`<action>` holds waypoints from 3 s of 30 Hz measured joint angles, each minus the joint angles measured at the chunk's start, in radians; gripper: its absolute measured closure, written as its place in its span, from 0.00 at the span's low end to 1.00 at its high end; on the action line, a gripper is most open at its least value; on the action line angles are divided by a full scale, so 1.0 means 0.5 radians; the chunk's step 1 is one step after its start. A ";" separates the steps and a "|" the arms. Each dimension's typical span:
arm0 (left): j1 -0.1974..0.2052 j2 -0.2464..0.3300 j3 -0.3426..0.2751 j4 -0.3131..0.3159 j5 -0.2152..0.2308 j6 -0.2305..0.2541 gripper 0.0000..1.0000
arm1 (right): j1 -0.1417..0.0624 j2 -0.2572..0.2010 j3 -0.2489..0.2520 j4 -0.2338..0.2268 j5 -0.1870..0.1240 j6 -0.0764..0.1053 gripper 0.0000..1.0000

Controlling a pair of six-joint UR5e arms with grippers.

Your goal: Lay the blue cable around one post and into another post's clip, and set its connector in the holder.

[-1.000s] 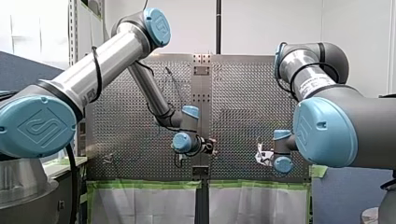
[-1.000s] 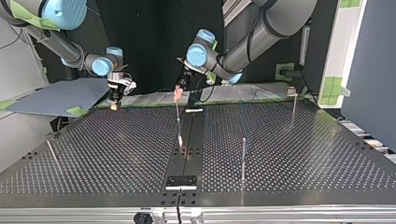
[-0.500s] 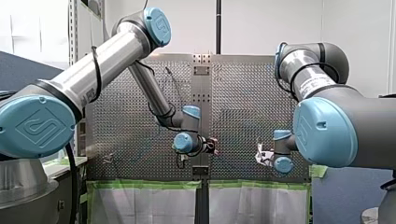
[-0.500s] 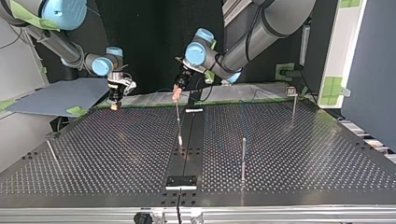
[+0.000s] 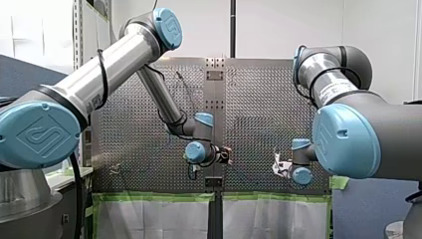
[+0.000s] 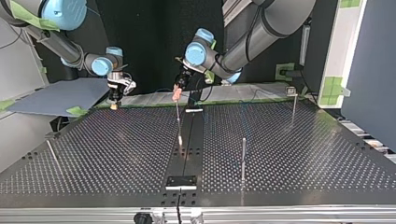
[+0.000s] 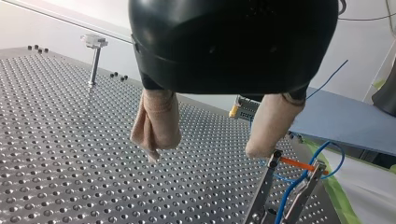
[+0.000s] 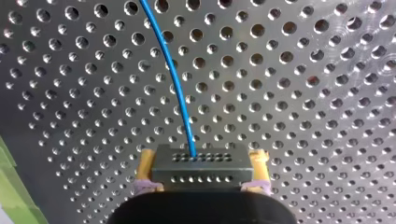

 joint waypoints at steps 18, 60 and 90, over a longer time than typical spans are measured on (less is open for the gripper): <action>-0.017 0.037 -0.004 -0.047 -0.028 0.043 0.02 | -0.002 0.001 0.000 -0.002 -0.001 0.000 0.91; 0.088 0.876 -0.793 -0.478 -0.733 -0.393 0.02 | -0.008 0.013 -0.001 -0.034 -0.046 0.052 0.91; 0.522 1.464 -0.816 -0.313 -0.576 -0.981 0.02 | -0.010 0.015 -0.014 -0.022 -0.053 0.090 0.91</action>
